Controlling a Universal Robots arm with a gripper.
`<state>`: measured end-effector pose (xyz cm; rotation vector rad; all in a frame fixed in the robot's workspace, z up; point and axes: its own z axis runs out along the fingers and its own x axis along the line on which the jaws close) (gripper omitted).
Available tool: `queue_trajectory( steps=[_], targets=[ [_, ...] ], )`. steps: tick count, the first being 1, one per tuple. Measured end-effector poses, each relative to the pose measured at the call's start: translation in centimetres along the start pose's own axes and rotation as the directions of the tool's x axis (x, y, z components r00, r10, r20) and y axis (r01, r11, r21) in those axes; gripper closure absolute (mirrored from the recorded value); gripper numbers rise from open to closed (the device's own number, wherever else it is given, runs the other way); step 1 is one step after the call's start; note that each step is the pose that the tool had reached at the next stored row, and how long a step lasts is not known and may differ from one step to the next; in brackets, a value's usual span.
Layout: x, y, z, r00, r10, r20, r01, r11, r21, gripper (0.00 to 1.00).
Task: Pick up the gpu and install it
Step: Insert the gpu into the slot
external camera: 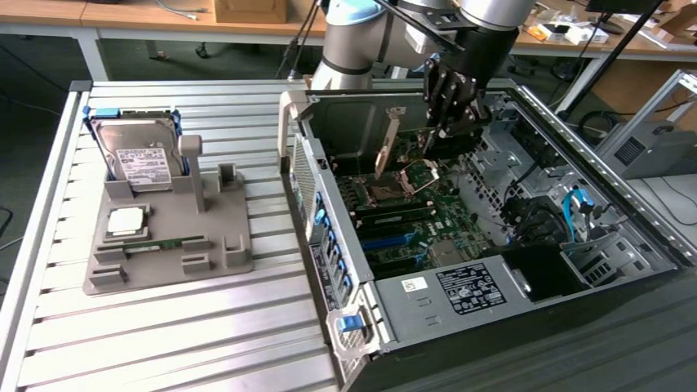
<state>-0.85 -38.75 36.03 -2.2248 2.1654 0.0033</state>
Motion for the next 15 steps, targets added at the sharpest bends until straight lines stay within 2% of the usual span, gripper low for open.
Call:
queue_trajectory(
  steps=[8, 15],
  targets=[
    [-0.01, 0.60, -0.01, 1.0000, 0.000, 0.0000, 0.000, 1.0000, 0.0001, 0.73],
    [0.38, 0.80, 0.05, 1.0000, 0.010, -0.0003, -0.010, 1.0000, 0.0003, 0.73]
  ],
)
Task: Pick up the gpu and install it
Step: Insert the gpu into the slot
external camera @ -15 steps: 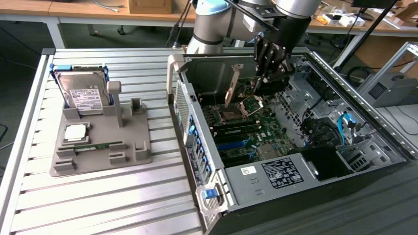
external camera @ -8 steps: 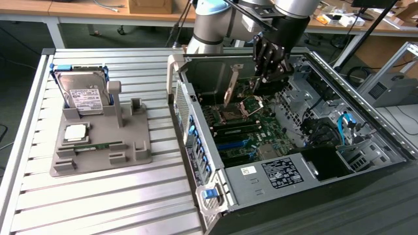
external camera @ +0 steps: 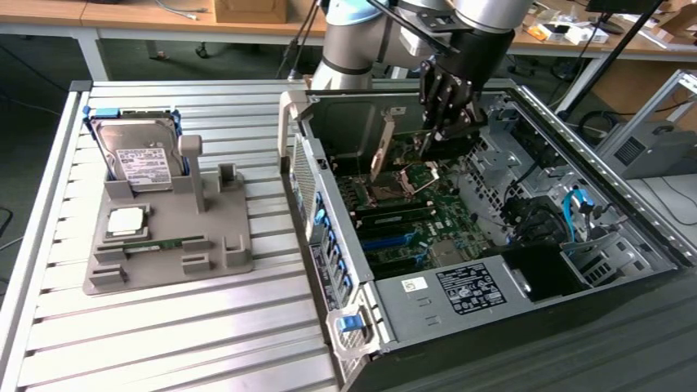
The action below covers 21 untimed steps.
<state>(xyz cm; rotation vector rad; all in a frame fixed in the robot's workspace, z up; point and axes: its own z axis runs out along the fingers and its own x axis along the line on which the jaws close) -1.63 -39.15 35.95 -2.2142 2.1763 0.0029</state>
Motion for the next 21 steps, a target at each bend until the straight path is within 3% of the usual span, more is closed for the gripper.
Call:
queue_trajectory(
  steps=[6, 7, 12, 18, 19, 21],
  targets=[
    [0.08, 0.00, 0.08, 0.9988, 0.048, -0.0021, -0.048, 0.9988, 0.0015, 0.73],
    [0.12, 0.01, 0.08, 0.9988, 0.048, -0.0042, -0.048, 0.9988, 0.0015, 0.73],
    [0.20, 0.00, 0.08, 0.9985, 0.048, -0.0262, -0.048, 0.9988, 0.0022, 0.73],
    [0.20, 0.00, 0.13, 0.9979, 0.057, -0.0290, -0.057, 0.9983, 0.0009, 0.73],
    [0.20, 0.01, 0.17, 0.9979, 0.058, -0.0293, -0.058, 0.9982, -0.0137, 0.73],
    [0.21, 0.00, 0.23, 0.9979, 0.057, -0.0306, -0.059, 0.9971, -0.0483, 0.73]
  ],
)
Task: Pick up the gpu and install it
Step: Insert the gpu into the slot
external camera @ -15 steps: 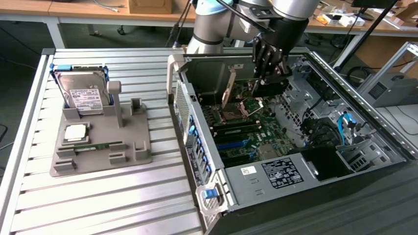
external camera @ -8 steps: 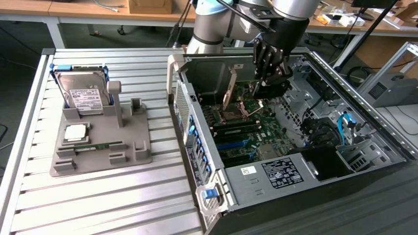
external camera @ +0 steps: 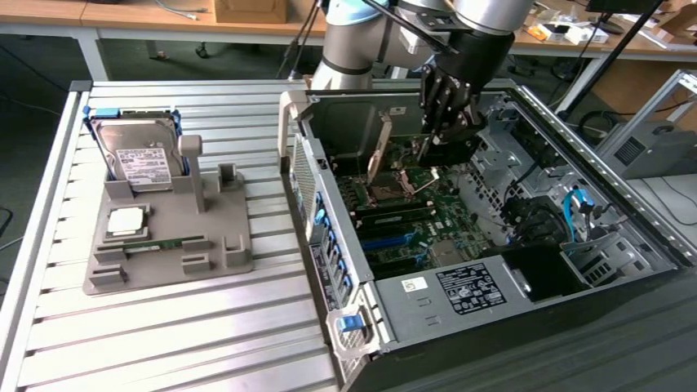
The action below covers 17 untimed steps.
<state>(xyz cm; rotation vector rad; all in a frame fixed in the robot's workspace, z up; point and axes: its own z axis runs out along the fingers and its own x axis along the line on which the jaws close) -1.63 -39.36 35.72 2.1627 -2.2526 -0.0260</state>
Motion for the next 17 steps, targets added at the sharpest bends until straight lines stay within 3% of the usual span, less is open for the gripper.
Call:
queue_trajectory(
  steps=[1, 7, 17],
  targets=[
    [0.0, 0.00, 0.00, 1.0000, 0.000, -0.0006, 0.000, 1.0000, -0.0071, 0.73],
    [0.0, 0.00, 0.03, 1.0000, 0.000, -0.0001, 0.000, 1.0000, -0.0071, 0.73],
    [1.0, -0.04, 0.31, 1.0000, 0.000, -0.0015, 0.000, 1.0000, -0.0072, 0.73]
  ],
)
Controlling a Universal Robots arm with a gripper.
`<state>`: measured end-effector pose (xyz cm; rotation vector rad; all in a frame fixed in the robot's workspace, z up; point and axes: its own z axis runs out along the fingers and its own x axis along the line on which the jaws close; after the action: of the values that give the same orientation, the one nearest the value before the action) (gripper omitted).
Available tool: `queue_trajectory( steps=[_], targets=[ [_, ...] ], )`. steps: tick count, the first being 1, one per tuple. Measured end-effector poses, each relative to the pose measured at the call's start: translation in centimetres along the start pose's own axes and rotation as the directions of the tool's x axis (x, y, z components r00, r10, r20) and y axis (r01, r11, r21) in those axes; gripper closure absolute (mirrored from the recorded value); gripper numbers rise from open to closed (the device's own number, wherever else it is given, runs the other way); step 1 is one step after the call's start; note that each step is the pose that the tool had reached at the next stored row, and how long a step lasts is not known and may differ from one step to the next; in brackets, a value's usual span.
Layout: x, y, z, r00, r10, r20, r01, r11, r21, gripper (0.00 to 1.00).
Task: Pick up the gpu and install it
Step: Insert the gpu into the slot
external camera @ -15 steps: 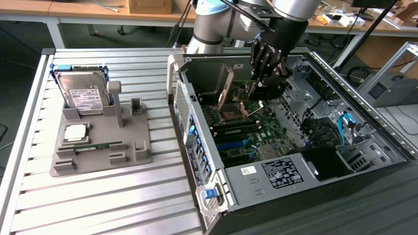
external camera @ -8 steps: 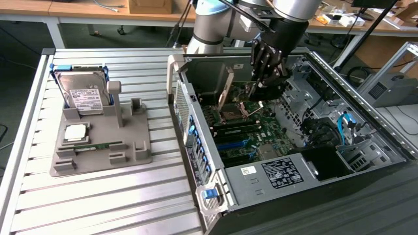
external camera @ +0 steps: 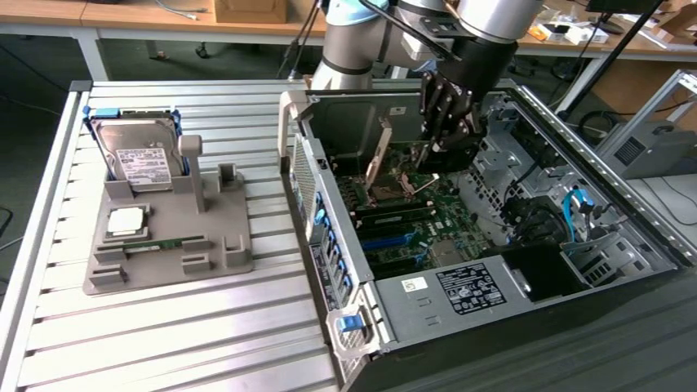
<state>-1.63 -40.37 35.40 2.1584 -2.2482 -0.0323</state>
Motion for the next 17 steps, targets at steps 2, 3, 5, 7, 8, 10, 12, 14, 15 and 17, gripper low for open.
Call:
queue_trajectory(
  steps=[2, 3, 5, 7, 8, 10, 12, 14, 15, 17],
  targets=[
    [0.16, 0.00, 0.06, 1.0000, 0.000, -0.0003, 0.000, 1.0000, 0.0000, 0.73],
    [0.21, 0.00, 0.09, 1.0000, 0.000, -0.0004, 0.000, 1.0000, 0.0000, 0.73],
    [0.33, 0.00, 0.14, 1.0000, 0.000, -0.0004, 0.000, 1.0000, 0.0000, 0.73],
    [0.43, 0.00, 0.18, 1.0000, 0.000, -0.0004, 0.000, 1.0000, 0.0001, 0.73],
    [0.50, 0.00, 0.21, 1.0000, 0.000, -0.0005, 0.000, 1.0000, 0.0000, 0.73],
    [0.58, 0.00, 0.24, 1.0000, 0.000, -0.0004, 0.000, 1.0000, 0.0001, 0.73],
    [0.68, 0.00, 0.27, 1.0000, 0.000, -0.0005, 0.000, 1.0000, 0.0000, 0.73],
    [0.78, 0.00, 0.31, 1.0000, 0.000, -0.0005, 0.000, 1.0000, 0.0000, 0.73],
    [0.83, 0.01, 0.33, 1.0000, 0.000, -0.0005, 0.000, 1.0000, 0.0000, 0.73],
    [0.94, 0.01, 0.38, 1.0000, 0.000, -0.0005, 0.000, 1.0000, 0.0000, 0.73]
  ],
)
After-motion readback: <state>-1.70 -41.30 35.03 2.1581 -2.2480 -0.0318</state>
